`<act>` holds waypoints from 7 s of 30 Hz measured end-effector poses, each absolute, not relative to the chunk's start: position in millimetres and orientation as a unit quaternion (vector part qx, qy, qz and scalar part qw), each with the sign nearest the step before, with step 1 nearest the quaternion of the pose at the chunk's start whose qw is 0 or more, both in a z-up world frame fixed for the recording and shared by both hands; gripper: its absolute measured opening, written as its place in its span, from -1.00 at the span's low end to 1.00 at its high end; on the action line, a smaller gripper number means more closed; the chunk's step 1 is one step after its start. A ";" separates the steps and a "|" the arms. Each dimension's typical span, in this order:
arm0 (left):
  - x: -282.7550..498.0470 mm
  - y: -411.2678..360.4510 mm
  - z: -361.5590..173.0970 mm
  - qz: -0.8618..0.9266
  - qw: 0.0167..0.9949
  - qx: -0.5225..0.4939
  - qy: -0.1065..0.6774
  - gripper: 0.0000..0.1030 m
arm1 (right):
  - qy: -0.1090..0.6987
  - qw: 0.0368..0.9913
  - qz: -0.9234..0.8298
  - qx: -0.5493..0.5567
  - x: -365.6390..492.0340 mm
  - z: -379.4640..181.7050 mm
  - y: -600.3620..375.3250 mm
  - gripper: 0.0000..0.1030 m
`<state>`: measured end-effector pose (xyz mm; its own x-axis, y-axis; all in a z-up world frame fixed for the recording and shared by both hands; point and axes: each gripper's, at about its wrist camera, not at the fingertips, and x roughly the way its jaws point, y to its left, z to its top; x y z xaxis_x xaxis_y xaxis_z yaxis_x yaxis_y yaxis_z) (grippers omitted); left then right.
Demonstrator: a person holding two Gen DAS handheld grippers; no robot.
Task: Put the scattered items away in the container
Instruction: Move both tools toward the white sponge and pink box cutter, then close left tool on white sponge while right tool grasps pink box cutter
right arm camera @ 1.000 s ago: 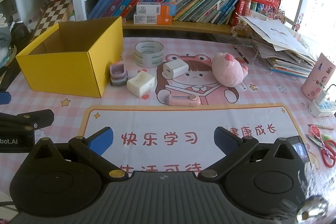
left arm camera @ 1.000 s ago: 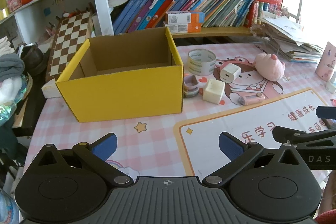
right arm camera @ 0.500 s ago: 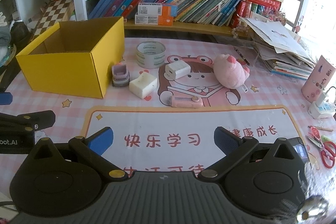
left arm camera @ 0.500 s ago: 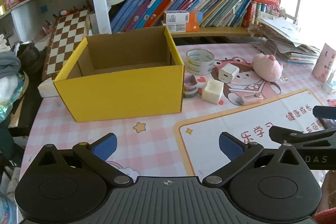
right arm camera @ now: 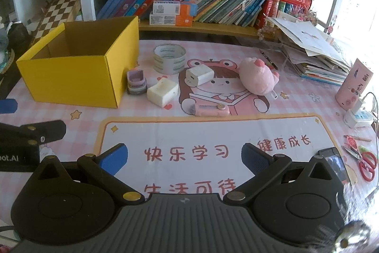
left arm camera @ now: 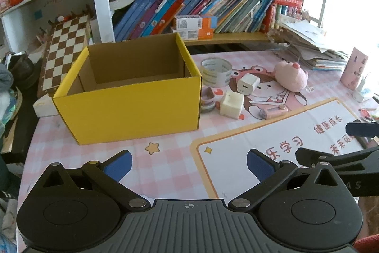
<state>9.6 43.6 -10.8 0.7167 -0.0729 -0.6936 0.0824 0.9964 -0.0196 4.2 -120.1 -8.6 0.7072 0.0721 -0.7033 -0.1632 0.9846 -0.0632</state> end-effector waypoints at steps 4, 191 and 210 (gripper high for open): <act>8.4 48.8 -13.1 -0.046 0.924 0.006 0.380 1.00 | 0.380 0.921 0.061 -0.064 -0.1 -9.8 -113.3 1.00; 202.7 -71.4 -107.5 -0.038 0.892 0.059 0.446 0.00 | 0.399 0.880 0.235 -0.107 181.0 -106.0 -194.7 0.32; 202.8 -66.6 -108.8 -0.046 0.894 0.048 0.443 -0.24 | 0.395 0.874 0.258 -0.116 174.8 -101.6 -192.5 -0.44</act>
<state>202.8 -66.6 -108.8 0.6040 -0.0395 -0.7960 0.1242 0.9912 0.0450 174.8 -192.5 -101.6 0.5559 0.3588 -0.7498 -0.5424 0.8401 -0.0001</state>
